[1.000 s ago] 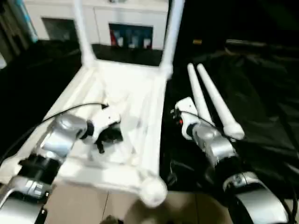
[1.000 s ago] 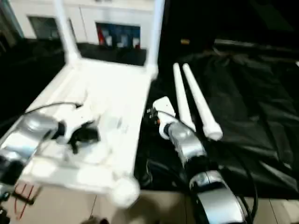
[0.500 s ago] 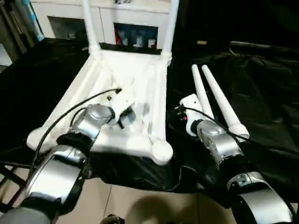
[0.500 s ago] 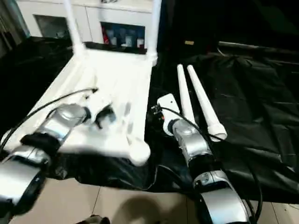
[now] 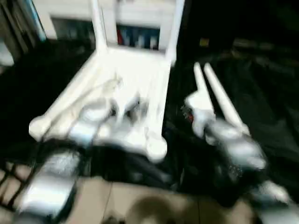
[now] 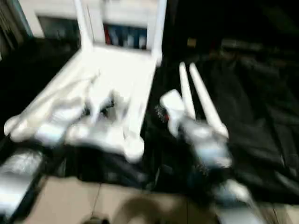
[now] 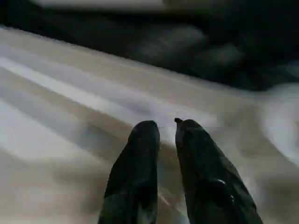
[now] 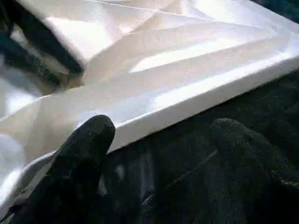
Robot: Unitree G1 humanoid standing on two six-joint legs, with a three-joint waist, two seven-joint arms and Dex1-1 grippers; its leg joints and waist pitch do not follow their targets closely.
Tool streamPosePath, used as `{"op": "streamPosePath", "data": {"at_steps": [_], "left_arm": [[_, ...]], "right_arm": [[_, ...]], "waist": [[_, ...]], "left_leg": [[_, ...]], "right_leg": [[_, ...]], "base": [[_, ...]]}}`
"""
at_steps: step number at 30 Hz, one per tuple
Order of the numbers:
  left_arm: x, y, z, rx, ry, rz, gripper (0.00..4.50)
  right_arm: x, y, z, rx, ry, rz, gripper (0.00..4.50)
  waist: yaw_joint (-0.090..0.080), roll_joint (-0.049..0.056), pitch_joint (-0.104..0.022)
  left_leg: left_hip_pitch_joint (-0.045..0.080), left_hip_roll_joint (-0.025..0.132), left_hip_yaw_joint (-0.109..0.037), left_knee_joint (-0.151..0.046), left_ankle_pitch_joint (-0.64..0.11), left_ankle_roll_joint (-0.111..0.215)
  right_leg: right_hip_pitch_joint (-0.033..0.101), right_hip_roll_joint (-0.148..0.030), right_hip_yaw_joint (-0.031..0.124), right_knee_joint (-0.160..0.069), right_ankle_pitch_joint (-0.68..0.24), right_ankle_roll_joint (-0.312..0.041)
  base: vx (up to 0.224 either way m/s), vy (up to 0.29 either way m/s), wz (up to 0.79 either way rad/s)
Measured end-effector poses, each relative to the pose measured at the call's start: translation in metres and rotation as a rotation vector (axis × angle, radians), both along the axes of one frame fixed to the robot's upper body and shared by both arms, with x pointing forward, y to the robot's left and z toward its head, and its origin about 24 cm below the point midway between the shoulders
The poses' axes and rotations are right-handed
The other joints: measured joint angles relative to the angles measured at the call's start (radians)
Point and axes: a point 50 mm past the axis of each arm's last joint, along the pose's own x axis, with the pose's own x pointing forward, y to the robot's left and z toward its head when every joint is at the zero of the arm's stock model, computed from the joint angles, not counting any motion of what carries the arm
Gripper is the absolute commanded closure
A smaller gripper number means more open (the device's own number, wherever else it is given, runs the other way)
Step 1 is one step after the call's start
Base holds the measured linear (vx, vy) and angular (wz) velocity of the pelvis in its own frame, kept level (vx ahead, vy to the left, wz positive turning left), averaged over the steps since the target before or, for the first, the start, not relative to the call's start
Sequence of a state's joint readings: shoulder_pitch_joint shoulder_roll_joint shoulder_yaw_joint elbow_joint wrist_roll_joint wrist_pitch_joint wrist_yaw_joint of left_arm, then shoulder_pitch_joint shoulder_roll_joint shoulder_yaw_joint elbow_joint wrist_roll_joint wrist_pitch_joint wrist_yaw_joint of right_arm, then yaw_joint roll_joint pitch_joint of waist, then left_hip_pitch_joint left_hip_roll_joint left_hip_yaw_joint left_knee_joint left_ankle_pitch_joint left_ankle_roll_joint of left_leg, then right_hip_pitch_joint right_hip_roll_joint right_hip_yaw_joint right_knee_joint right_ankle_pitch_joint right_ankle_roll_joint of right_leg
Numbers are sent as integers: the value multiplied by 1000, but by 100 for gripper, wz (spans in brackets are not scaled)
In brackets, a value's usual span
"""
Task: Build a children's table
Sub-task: Rotate table base
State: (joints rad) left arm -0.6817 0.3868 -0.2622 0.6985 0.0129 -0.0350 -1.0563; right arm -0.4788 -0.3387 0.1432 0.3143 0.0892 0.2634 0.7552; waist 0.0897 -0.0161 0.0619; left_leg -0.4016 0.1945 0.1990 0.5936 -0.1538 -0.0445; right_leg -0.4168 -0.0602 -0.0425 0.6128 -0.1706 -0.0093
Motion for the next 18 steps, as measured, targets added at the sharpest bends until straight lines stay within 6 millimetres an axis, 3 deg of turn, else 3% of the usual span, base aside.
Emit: {"op": "streamPosePath", "data": {"at_steps": [5,8,18], "left_arm": [[-13,9,10,106,67,-173,360],[-18,16,11,136,122,-198,360],[-30,8,16,194,200,-295,360]], "right_arm": [[-20,-5,11,-76,20,207,69],[-23,-13,14,-107,40,217,69],[-33,-14,16,-104,90,254,69]], "waist": [[3,-1,0],[-2,-1,1],[-2,-1,0]], "left_leg": [[2,0,0,0,0,0],[5,0,0,0,0,0],[11,0,0,-1,0,-1]], "right_leg": [[3,0,0,0,0,0],[4,-1,1,0,-2,4],[9,0,1,1,-2,4]], "base": [[0,0,0],[0,0,0],[0,0,0]]}}
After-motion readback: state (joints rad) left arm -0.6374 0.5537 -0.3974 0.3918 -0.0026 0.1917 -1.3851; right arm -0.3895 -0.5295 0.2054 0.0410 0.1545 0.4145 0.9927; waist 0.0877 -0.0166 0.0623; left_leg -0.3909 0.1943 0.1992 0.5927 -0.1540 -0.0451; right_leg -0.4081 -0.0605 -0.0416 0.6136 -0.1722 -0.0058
